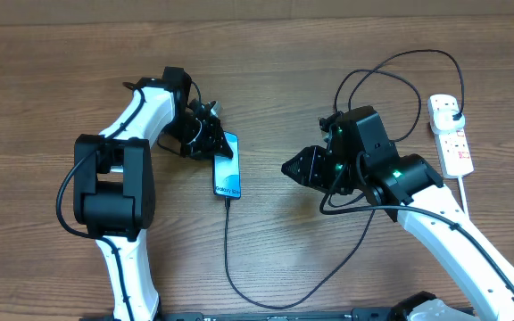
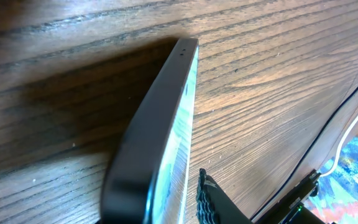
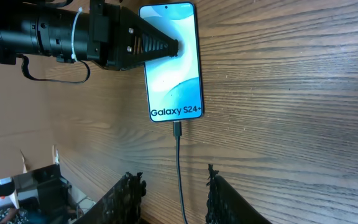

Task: Plug charger to phone and switch on socket
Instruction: 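Lay the phone flat on the table and open the left gripper, then lift the left arm away and move the right gripper to the power strip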

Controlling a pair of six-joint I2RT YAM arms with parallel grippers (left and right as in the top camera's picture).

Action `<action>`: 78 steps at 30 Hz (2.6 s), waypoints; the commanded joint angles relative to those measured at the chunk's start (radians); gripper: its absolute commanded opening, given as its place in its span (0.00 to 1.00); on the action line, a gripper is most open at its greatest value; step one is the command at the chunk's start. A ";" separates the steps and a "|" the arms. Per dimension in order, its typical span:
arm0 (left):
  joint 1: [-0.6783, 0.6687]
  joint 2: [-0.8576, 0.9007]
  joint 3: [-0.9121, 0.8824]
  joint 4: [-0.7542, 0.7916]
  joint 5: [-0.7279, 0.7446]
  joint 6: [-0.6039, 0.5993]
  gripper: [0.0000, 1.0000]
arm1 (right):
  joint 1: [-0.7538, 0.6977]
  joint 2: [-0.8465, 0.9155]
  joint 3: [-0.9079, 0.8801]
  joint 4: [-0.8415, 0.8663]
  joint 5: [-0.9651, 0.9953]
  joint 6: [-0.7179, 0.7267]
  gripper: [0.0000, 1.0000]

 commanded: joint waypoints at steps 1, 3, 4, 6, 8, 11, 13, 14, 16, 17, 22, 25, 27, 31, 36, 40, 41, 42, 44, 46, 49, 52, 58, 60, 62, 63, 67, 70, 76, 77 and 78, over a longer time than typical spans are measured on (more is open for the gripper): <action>-0.001 -0.002 -0.003 -0.004 0.012 -0.013 0.25 | -0.003 0.002 0.010 0.001 0.010 -0.009 0.37; -0.001 -0.002 -0.003 -0.003 0.009 -0.014 0.26 | -0.003 0.002 0.010 0.000 0.010 -0.009 0.37; -0.001 -0.002 -0.003 -0.003 0.002 -0.013 0.28 | -0.003 0.002 0.010 0.000 0.010 -0.009 0.37; -0.001 -0.002 -0.003 -0.006 -0.027 -0.014 0.30 | -0.003 0.002 0.010 0.000 0.010 -0.009 0.37; -0.001 -0.002 -0.003 -0.010 -0.053 -0.013 0.33 | -0.003 0.002 0.010 0.000 0.010 -0.009 0.37; -0.001 -0.002 -0.003 -0.013 -0.102 -0.014 0.35 | -0.003 0.002 0.010 0.000 0.010 -0.010 0.37; -0.001 -0.002 -0.003 -0.012 -0.134 -0.014 0.36 | -0.003 0.002 0.010 0.000 0.010 -0.009 0.36; -0.001 -0.002 -0.003 -0.012 -0.145 -0.014 0.37 | -0.003 0.002 0.010 0.000 0.010 -0.010 0.36; -0.001 -0.002 -0.003 -0.012 -0.166 -0.014 0.38 | -0.003 0.002 0.010 0.001 0.010 -0.009 0.37; -0.001 -0.002 -0.003 -0.012 -0.174 -0.014 0.38 | -0.003 0.002 0.010 0.001 0.010 -0.009 0.37; -0.001 -0.002 -0.003 -0.012 -0.225 -0.014 0.38 | -0.003 0.002 0.010 0.000 0.010 -0.009 0.37; -0.001 -0.002 -0.003 -0.012 -0.266 -0.023 0.38 | -0.003 0.002 0.010 0.000 0.010 -0.009 0.37; -0.001 -0.002 -0.003 -0.012 -0.294 -0.033 0.38 | -0.003 0.002 0.010 0.000 0.010 -0.009 0.37; -0.001 -0.002 -0.003 -0.011 -0.340 -0.033 0.38 | -0.003 0.002 0.010 0.000 0.010 -0.013 0.37; 0.000 -0.003 0.021 -0.034 -0.473 -0.143 0.41 | -0.003 0.002 0.010 -0.011 0.007 -0.052 0.37; 0.000 -0.007 0.132 -0.119 -0.482 -0.156 0.39 | -0.003 0.002 0.010 -0.022 0.006 -0.087 0.37; 0.000 -0.011 0.171 -0.146 -0.482 -0.156 0.38 | -0.003 0.002 0.010 -0.023 0.007 -0.093 0.37; 0.000 -0.017 0.213 -0.174 -0.482 -0.155 0.37 | -0.003 0.002 0.010 -0.025 0.007 -0.093 0.37; 0.000 -0.033 0.305 -0.230 -0.482 -0.149 0.36 | -0.007 0.002 0.011 -0.027 0.008 -0.096 0.37; 0.000 -0.060 0.414 -0.291 -0.481 -0.131 0.36 | -0.022 0.002 0.014 -0.046 0.010 -0.109 0.37; -0.002 -0.097 0.550 -0.367 -0.481 -0.122 0.37 | -0.061 0.001 0.036 -0.099 0.010 -0.145 0.37; -0.002 -0.143 0.671 -0.430 -0.473 -0.122 0.38 | -0.129 -0.001 0.072 -0.169 0.010 -0.193 0.36; -0.002 -0.274 0.789 -0.454 -0.473 -0.122 0.43 | -0.318 -0.014 0.148 -0.267 0.006 -0.243 0.35; -0.002 -0.313 0.790 -0.446 -0.473 -0.122 0.52 | -0.381 -0.015 0.169 -0.290 0.001 -0.269 0.36; -0.002 -0.344 0.790 -0.443 -0.478 -0.122 0.67 | -0.454 -0.015 0.188 -0.308 -0.002 -0.275 0.36; -0.002 -0.357 0.790 -0.442 -0.478 -0.122 0.74 | -0.500 -0.015 0.195 -0.310 -0.011 -0.279 0.35; -0.002 -0.367 0.790 -0.445 -0.477 -0.122 0.98 | -0.666 -0.015 0.208 -0.286 -0.110 -0.317 0.32; -0.002 -0.365 0.789 -0.457 -0.478 -0.122 1.00 | -0.798 -0.014 0.208 -0.267 -0.172 -0.320 0.31; -0.002 -0.365 0.789 -0.457 -0.478 -0.122 1.00 | -1.026 -0.005 0.208 -0.194 -0.284 -0.311 0.31; -0.002 -0.365 0.789 -0.457 -0.478 -0.122 1.00 | -1.059 0.001 0.208 -0.181 -0.302 -0.302 0.30; -0.002 -0.365 0.789 -0.457 -0.478 -0.122 1.00 | -1.086 0.008 0.208 -0.169 -0.310 -0.296 0.30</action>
